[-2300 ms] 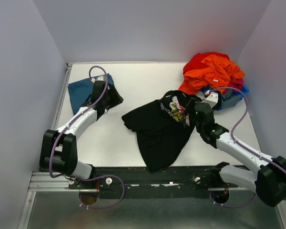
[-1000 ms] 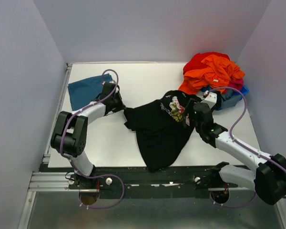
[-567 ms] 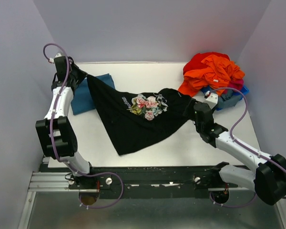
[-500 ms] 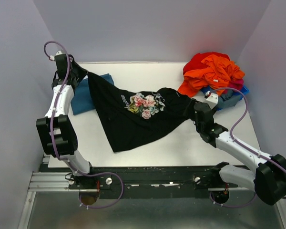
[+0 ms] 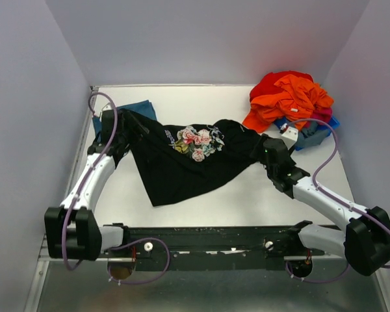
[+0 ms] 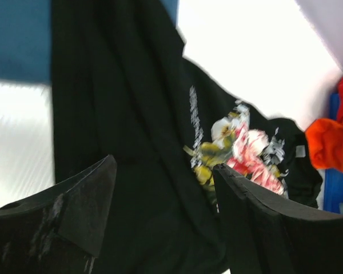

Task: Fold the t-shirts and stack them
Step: Flatten out the tshirt

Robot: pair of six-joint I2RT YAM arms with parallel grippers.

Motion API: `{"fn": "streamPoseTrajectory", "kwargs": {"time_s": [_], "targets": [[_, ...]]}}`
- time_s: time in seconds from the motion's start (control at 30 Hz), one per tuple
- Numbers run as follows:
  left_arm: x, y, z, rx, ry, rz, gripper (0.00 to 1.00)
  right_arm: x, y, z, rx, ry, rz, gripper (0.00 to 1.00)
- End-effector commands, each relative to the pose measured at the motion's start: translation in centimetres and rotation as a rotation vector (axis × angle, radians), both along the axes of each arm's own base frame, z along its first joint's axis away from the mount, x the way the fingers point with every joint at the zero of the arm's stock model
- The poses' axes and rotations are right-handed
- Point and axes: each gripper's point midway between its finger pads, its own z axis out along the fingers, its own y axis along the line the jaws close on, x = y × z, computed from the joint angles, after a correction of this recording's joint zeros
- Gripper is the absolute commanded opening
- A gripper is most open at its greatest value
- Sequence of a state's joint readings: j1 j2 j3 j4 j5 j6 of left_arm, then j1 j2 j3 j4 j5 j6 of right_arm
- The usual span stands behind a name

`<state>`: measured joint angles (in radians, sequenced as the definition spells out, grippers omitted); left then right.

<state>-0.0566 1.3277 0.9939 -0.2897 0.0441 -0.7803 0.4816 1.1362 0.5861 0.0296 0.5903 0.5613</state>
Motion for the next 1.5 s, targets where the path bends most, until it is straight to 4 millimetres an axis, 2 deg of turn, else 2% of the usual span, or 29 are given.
{"fn": "streamPoseTrajectory", "kwargs": {"time_s": [0.0,0.13,0.23,0.37,0.43,0.67,0.87,0.93,1.07,1.3,1.47], "targets": [[-6.0,0.6,-2.8,0.041,0.096,0.086,0.8,0.3,-0.7,0.5,0.013,-0.004,-0.052,0.84],[-11.2,-0.4,-5.4,0.09,0.184,0.034,0.78,0.3,-0.8,0.5,0.02,-0.007,-0.058,0.84],[-13.9,-1.2,-7.1,0.096,0.227,-0.03,0.74,0.3,-0.8,0.5,0.023,-0.006,-0.056,0.83],[-16.4,-2.6,-9.0,0.09,0.263,-0.097,0.65,0.3,-0.9,0.6,0.028,-0.008,-0.055,0.83],[-16.9,-4.2,-9.5,0.072,0.251,-0.156,0.59,0.3,-0.8,0.5,0.028,-0.004,-0.052,0.83],[-18.3,-5.0,-12.6,0.123,0.333,-0.166,0.57,0.4,-0.7,0.4,0.031,0.0,-0.044,0.83],[-20.2,-6.6,-14.0,0.115,0.399,-0.24,0.6,0.3,-0.8,0.4,0.035,0.0,-0.045,0.83],[-21.0,-7.3,-14.5,0.108,0.422,-0.268,0.59,0.3,-0.8,0.5,0.038,-0.004,-0.046,0.83],[-22.2,-9.6,-13.9,0.059,0.404,-0.357,0.59,0.4,-0.8,0.5,0.038,-0.002,-0.046,0.83],[-24.9,-10.3,-13.8,0.048,0.433,-0.388,0.59,0.4,-0.8,0.3,0.037,0.004,-0.045,0.83],[-25.6,-9.0,-14.3,0.098,0.444,-0.354,0.59,0.4,-0.9,0.2,0.037,0.006,-0.045,0.83]]}}
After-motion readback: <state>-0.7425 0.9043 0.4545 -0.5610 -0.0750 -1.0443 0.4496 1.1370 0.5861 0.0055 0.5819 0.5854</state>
